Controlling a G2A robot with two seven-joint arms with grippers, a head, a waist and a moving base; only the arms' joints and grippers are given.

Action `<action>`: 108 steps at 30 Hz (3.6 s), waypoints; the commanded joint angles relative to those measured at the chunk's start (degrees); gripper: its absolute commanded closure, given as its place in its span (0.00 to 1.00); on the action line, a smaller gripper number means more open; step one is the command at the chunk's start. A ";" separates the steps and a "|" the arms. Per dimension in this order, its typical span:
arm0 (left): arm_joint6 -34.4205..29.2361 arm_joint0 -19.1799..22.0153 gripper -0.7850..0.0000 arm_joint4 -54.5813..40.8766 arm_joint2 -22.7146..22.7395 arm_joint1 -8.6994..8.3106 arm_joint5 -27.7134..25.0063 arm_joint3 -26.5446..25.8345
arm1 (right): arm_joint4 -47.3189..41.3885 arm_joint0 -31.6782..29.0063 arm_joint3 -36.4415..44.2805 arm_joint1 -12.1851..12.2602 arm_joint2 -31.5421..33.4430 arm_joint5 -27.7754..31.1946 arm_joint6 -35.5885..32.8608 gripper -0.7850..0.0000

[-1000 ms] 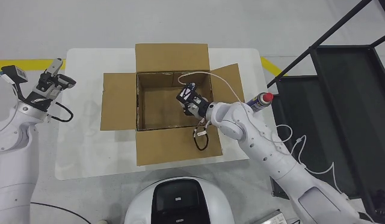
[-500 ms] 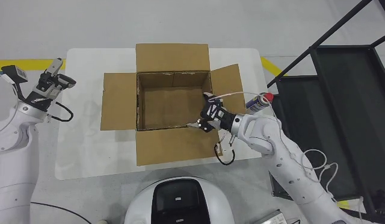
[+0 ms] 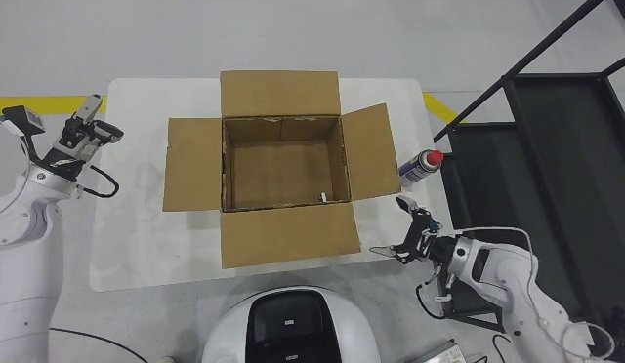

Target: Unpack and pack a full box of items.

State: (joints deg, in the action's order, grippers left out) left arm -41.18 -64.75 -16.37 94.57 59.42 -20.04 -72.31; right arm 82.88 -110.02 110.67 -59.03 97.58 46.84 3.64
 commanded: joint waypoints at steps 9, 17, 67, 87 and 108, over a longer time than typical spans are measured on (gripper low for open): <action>0.00 0.00 0.00 0.00 0.00 0.00 0.00 0.00 | -3.81 5.03 -15.13 -0.41 -1.91 -7.49 -5.77 0.00; 0.00 0.00 0.00 0.00 0.00 0.00 0.00 0.00 | -12.40 13.05 -25.29 -1.10 -3.60 -13.58 -9.55 0.44; 0.00 0.00 0.00 0.00 0.00 0.00 0.00 0.00 | -15.06 26.29 -48.76 -1.91 -9.67 -18.94 -13.49 0.81; 0.00 0.00 0.00 0.00 0.00 0.00 0.00 0.00 | -14.13 21.77 -42.21 -1.21 -7.05 -20.66 -10.31 1.00; 0.00 0.00 0.00 0.00 0.00 0.00 0.00 0.00 | -29.22 20.51 -42.71 -1.58 -6.82 -14.31 -14.86 1.00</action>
State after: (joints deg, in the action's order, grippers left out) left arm -41.18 -64.75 -16.37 94.57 59.42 -20.04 -72.31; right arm 54.63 -89.74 68.24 -60.58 90.86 32.28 -10.85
